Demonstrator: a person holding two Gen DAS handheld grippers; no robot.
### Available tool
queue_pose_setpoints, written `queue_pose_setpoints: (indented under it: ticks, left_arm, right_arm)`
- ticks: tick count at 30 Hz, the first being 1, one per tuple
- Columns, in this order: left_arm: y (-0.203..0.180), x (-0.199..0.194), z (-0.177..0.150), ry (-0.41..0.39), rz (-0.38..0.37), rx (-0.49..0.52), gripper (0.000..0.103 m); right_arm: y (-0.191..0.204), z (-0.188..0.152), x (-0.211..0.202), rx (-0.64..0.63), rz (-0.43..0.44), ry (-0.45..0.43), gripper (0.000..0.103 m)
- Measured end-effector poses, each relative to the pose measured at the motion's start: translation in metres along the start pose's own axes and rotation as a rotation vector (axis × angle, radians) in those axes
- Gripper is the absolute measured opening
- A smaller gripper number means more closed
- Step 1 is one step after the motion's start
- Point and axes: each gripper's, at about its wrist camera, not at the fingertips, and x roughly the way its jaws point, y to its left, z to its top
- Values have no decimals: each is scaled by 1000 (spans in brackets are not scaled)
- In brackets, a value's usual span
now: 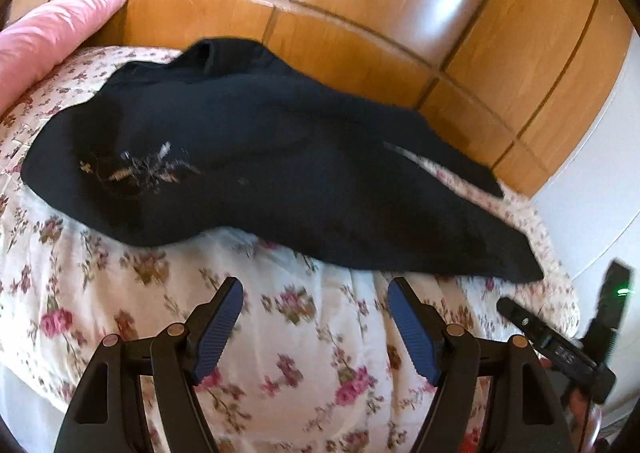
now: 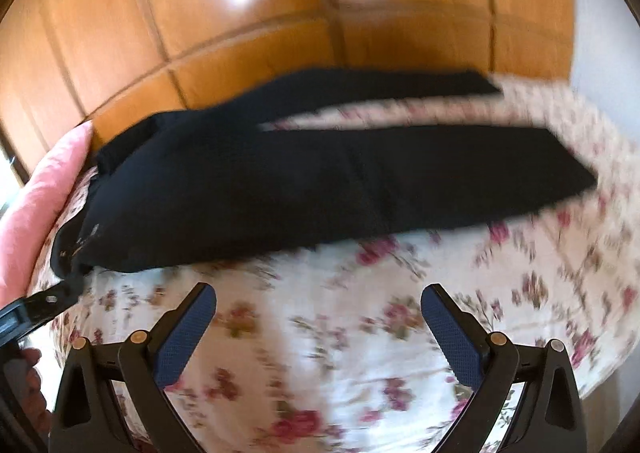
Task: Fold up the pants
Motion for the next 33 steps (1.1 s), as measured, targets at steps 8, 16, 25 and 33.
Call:
queue_pose_setpoints:
  ticks: [8,16,25,33]
  left_arm:
    - [76,-13,10,-127,-100,-364,78]
    - [119,-8,19,-193,-55,-375,78]
    - [154,-9,23,-367,-30,-421,78]
    - [173,-10,26,-424,-37,-448,80]
  right_arm:
    - [-99,15,8,308,-8,-25,103]
    - [-188,29,8,543,-46,-94,103]
    - [-236,50,19,643,66,-219,103]
    - [-239,70,39,533,10,-215,101]
